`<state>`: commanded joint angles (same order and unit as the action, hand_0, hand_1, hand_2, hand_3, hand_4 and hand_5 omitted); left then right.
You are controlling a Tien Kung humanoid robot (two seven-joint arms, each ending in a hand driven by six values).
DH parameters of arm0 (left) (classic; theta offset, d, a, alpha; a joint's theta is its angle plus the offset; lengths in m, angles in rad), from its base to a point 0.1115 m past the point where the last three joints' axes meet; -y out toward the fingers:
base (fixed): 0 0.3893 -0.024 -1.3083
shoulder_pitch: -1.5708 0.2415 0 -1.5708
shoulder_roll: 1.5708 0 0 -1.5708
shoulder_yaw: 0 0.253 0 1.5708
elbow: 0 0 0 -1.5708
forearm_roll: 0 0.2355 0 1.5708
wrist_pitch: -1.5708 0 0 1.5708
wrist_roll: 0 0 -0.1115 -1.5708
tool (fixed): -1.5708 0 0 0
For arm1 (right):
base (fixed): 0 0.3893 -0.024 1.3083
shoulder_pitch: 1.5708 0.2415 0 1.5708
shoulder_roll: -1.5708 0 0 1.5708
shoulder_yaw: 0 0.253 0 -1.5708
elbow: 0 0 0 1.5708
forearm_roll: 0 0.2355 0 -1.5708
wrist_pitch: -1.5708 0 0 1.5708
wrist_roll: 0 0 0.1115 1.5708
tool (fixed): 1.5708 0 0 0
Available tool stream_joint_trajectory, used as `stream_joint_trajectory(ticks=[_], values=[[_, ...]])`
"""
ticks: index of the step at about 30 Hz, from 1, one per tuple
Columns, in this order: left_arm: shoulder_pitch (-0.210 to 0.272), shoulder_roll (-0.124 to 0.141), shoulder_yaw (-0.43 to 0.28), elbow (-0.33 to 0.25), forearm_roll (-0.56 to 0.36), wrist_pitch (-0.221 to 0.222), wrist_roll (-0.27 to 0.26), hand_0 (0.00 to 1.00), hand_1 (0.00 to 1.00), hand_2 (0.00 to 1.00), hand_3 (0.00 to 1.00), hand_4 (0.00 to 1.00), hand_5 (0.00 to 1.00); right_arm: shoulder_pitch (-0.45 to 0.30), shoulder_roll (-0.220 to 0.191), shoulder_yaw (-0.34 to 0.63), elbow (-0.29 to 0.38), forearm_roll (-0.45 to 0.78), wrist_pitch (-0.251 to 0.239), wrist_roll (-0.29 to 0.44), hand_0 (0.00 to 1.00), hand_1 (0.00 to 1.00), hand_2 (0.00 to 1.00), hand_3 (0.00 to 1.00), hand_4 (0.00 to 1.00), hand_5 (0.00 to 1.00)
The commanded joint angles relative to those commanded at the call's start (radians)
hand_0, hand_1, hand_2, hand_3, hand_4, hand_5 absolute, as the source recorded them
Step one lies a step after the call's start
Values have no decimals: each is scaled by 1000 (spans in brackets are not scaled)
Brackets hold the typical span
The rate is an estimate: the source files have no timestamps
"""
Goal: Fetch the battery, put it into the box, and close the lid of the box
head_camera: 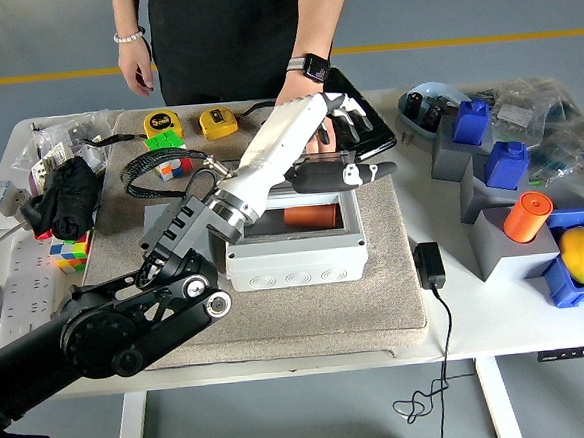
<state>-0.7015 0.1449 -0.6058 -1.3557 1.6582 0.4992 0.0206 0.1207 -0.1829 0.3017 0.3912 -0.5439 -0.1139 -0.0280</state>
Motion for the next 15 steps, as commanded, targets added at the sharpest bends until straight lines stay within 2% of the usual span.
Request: stream_joint_trajectory(ticks=[2, 3, 8, 9, 14, 15], values=[[2, 5, -31, 20, 26, -25, 38, 291, 482, 453, 487, 998, 606, 1, 0, -1, 1, 1, 0, 0, 725, 684, 684, 651, 998, 576], [3, 7, -44, 30, 35, -43, 61, 687, 692, 632, 666, 998, 636, 1, 0, -1, 1, 1, 0, 0, 725, 684, 684, 652, 998, 577], [2, 22, -81, 78, 93, -133, 168, 687, 692, 632, 666, 998, 636, 1, 0, 0, 2, 0, 1, 0, 725, 684, 684, 652, 998, 577], [3, 26, -87, 83, 109, -162, 198, 710, 731, 670, 697, 998, 684, 1, 0, 1, 3, 0, 1, 0, 725, 684, 684, 653, 998, 578], [19, 49, -121, 59, 151, -329, 365, 710, 731, 670, 697, 998, 684, -2, 0, 4, 2, -1, 0, 0, 725, 684, 684, 653, 998, 578], [21, 52, -125, 52, 152, -346, 383, 585, 674, 636, 671, 998, 735, -2, 0, 3, 2, -1, 0, -1, 725, 685, 685, 652, 998, 577]])
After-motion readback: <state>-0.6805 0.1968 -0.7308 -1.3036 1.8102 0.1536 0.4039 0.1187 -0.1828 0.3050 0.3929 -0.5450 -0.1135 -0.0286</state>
